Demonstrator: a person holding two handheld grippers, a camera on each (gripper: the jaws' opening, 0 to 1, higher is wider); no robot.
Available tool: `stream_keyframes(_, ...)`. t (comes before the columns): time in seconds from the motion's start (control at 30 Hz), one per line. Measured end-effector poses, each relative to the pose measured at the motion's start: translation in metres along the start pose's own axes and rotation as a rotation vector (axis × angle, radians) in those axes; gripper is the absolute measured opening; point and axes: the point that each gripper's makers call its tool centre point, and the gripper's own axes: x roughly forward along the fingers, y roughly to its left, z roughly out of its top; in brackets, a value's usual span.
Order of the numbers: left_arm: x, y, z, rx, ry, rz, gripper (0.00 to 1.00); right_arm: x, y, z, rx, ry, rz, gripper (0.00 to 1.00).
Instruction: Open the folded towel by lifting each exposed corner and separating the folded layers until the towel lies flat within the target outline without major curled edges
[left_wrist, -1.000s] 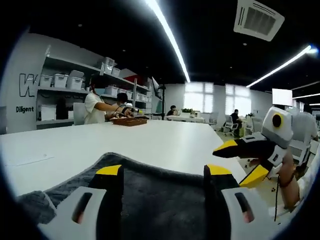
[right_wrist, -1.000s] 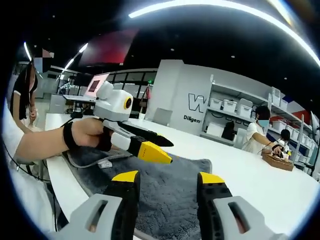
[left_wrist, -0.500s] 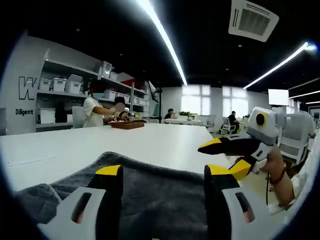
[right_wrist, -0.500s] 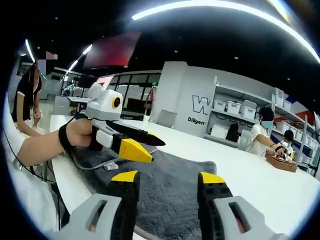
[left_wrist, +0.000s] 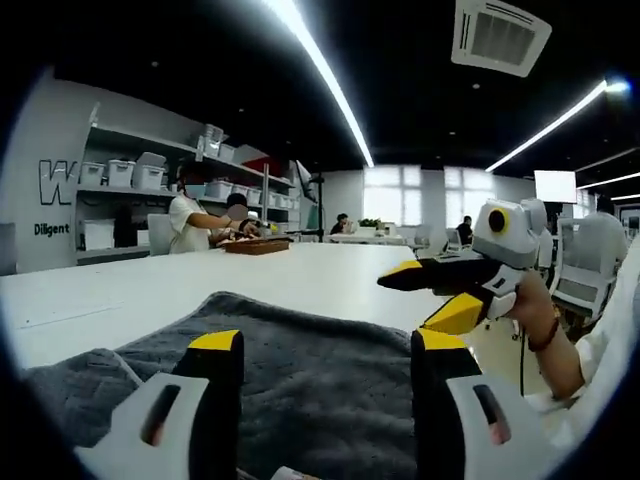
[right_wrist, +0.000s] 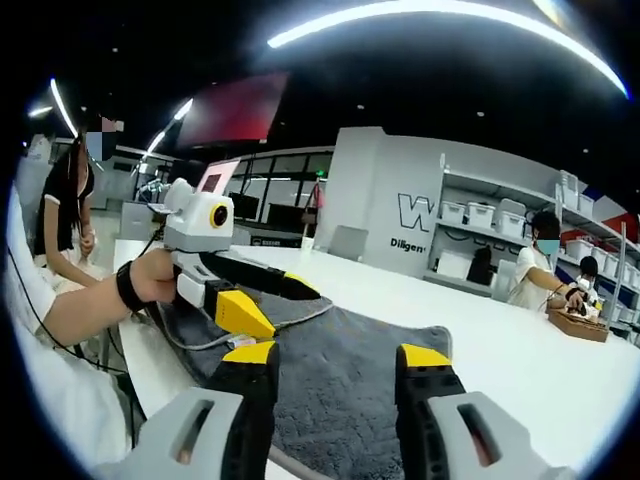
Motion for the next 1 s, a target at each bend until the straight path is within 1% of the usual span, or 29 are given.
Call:
stream_keyframes(0.07, -0.006, -0.003, -0.003, 0.000, 0.003, -0.004, 0.67, -0.001, 0.000, 0.002, 0.010, -0.013, 0.001, 0.40)
stream_keyframes(0.13, -0.010, -0.003, -0.003, -0.001, -0.011, 0.002, 0.67, -0.001, 0.001, 0.004, 0.016, -0.023, 0.010, 0.41)
stream_keyframes(0.2, -0.012, -0.002, -0.006, 0.000, -0.002, 0.012, 0.67, -0.002, 0.002, 0.005, 0.014, -0.023, 0.013, 0.41)
stream_keyframes(0.27, -0.019, -0.006, -0.009, -0.004, -0.004, 0.021, 0.67, -0.003, 0.004, 0.006, 0.009, -0.024, 0.014, 0.42)
stream_keyframes(0.33, -0.023, -0.007, -0.008, -0.011, -0.017, 0.033, 0.67, -0.003, 0.006, 0.007, 0.007, -0.030, 0.020, 0.42)
stream_keyframes(0.47, -0.034, -0.013, -0.009, 0.001, -0.019, 0.042, 0.67, -0.002, 0.008, 0.008, 0.003, -0.032, 0.030, 0.42)
stream_keyframes(0.53, -0.038, -0.012, -0.007, 0.004, -0.027, 0.056, 0.67, -0.001, 0.009, 0.008, -0.001, -0.028, 0.030, 0.42)
stream_keyframes(0.67, -0.048, -0.019, -0.006, -0.002, -0.039, 0.050, 0.66, -0.001, 0.013, 0.010, -0.010, -0.031, 0.044, 0.42)
stream_keyframes(0.77, -0.053, -0.016, -0.005, 0.004, -0.040, 0.073, 0.66, -0.001, 0.016, 0.011, -0.015, -0.029, 0.051, 0.42)
stream_keyframes(0.87, -0.061, -0.018, -0.005, 0.020, -0.042, 0.085, 0.66, 0.000, 0.018, 0.012, -0.017, -0.031, 0.057, 0.43)
stream_keyframes(1.0, -0.070, -0.014, -0.003, 0.013, -0.054, 0.101, 0.66, -0.001, 0.022, 0.013, -0.020, -0.032, 0.066, 0.43)
